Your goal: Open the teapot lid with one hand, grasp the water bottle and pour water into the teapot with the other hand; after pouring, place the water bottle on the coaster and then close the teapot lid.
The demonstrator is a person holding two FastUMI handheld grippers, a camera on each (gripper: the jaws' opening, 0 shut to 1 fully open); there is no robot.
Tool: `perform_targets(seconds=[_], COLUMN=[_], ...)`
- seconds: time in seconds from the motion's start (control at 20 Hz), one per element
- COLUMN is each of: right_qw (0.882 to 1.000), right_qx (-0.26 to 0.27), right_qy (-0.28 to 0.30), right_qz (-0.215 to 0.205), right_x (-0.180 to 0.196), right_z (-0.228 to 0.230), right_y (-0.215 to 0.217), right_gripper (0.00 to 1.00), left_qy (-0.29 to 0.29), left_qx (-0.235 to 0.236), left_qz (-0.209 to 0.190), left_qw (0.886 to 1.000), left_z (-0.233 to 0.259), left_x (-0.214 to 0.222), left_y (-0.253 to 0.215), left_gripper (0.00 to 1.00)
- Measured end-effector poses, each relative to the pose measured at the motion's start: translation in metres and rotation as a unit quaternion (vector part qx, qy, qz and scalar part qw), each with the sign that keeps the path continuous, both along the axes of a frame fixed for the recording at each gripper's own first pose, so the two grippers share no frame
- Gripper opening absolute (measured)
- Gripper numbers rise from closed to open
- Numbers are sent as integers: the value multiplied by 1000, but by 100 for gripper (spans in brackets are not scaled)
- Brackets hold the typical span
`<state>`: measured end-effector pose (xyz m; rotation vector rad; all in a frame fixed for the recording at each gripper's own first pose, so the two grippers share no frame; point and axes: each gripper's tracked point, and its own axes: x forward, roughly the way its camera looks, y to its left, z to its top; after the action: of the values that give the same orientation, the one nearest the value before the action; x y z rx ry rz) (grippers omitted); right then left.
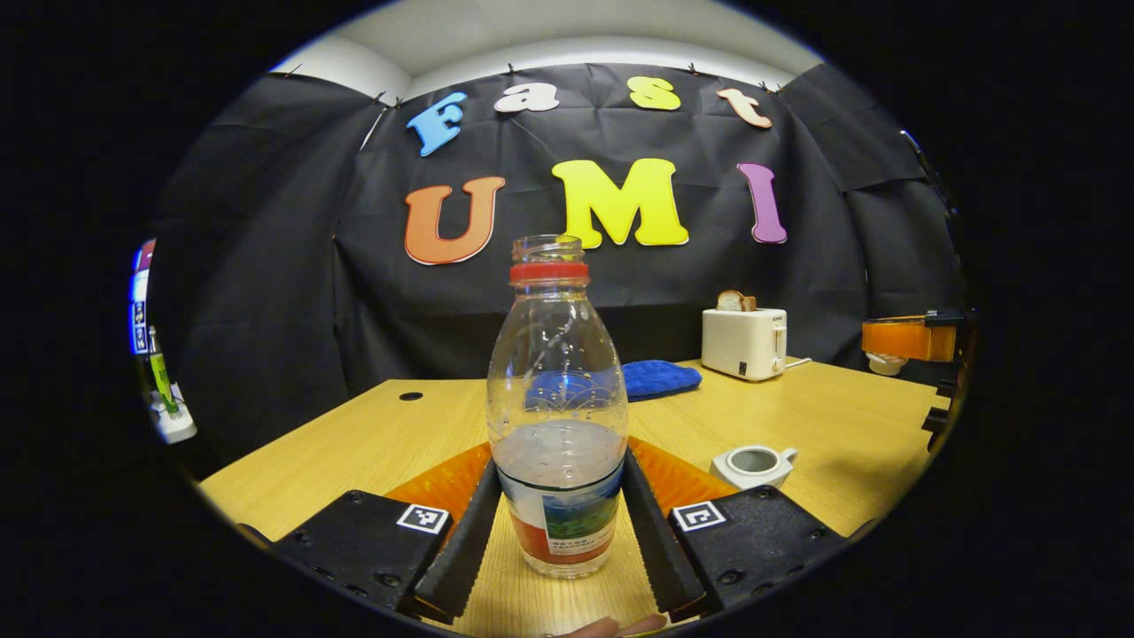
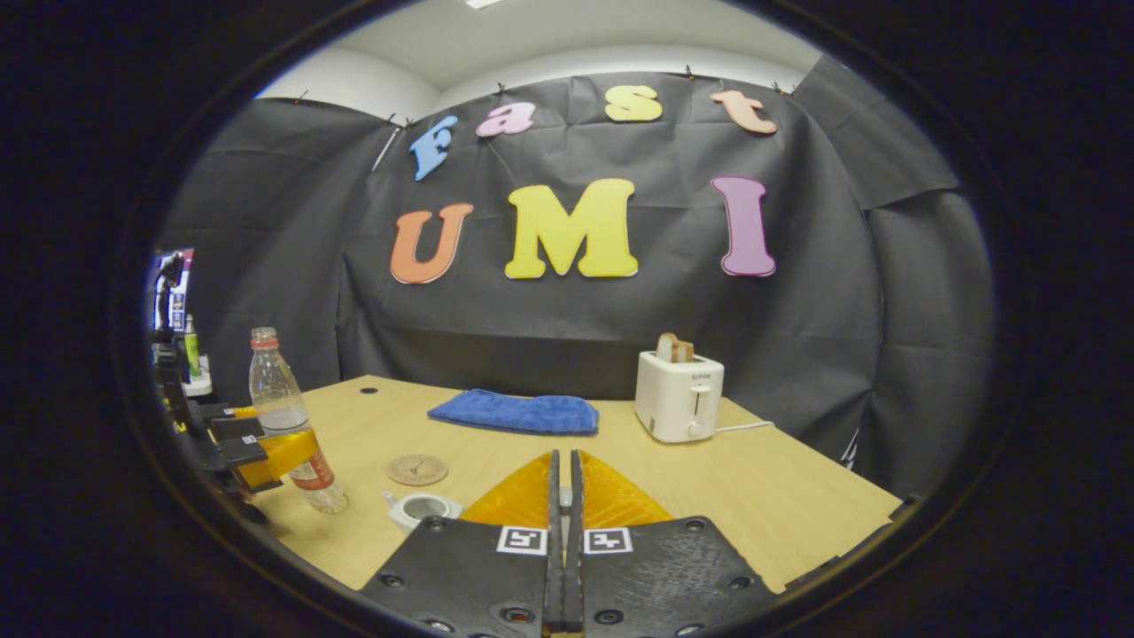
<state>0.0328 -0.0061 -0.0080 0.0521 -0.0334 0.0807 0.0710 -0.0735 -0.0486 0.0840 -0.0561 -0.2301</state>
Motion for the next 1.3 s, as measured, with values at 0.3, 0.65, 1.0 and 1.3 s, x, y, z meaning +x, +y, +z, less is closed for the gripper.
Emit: perform_targets(seconds=[0.3, 0.65, 1.0, 1.3], right_qw=[1000, 1000, 999, 999], right_qx=[3, 15, 9, 11], right_qy=[4, 13, 17, 28], right_qz=[-11, -22, -33, -37], right_x=[2, 6, 11, 14], right_z=[1, -1, -4, -9], right_y=[-13, -30, -39, -45], right_gripper=[0, 0, 0, 0], left_qy=[31, 23, 7, 6], left_qx=[160, 349, 500, 588], left_qz=[28, 69, 87, 80], left_qw=[986, 934, 862, 805], left_z=[-10, -22, -24, -24], left_x=[15, 18, 20, 12], left_y=[-8, -6, 8, 8], left_gripper=[76, 75, 75, 75])
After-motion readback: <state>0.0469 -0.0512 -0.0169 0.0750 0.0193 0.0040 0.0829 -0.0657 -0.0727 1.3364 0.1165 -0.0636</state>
